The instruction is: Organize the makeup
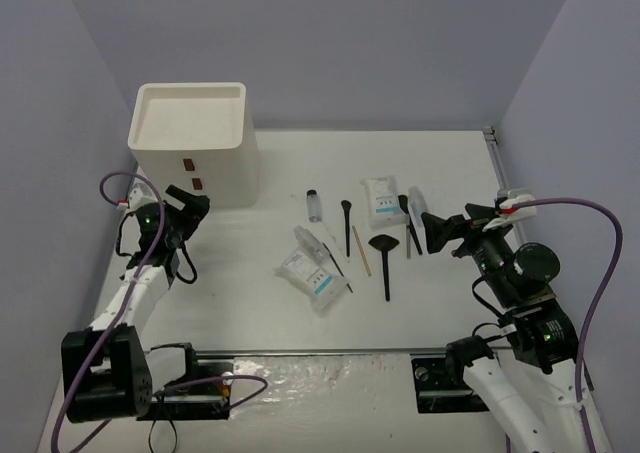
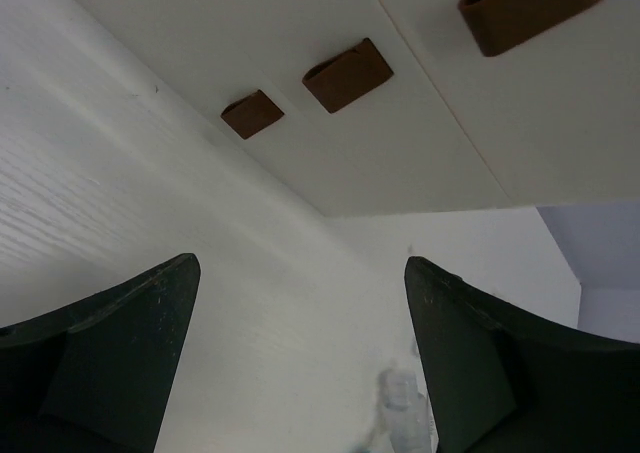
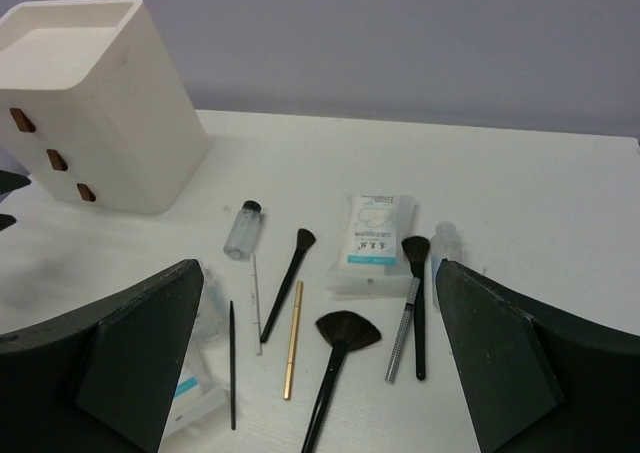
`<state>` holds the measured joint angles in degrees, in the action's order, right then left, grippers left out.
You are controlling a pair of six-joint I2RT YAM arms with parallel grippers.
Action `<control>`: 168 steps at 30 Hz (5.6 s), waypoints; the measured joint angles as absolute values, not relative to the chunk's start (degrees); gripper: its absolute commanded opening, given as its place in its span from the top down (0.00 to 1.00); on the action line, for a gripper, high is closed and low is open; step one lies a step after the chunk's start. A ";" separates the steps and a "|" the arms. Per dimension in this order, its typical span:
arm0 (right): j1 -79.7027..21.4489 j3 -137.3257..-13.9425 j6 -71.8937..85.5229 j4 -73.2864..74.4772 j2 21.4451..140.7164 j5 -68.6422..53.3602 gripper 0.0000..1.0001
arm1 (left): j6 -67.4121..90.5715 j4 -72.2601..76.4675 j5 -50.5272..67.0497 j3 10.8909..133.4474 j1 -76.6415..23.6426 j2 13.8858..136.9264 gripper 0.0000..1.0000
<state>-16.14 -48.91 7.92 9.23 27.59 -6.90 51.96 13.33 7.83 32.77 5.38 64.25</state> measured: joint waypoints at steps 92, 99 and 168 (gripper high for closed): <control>-22.19 -44.73 1.87 9.26 16.38 -12.11 0.00 | 40.62 61.37 15.24 35.14 8.49 107.22 0.64; -22.20 -44.50 1.87 9.26 16.32 -12.34 0.00 | 40.52 61.62 15.30 35.23 8.70 107.22 0.89; -22.22 -46.05 7.80 11.93 23.62 -12.88 0.00 | 46.20 12.26 3.35 18.98 8.21 54.39 0.28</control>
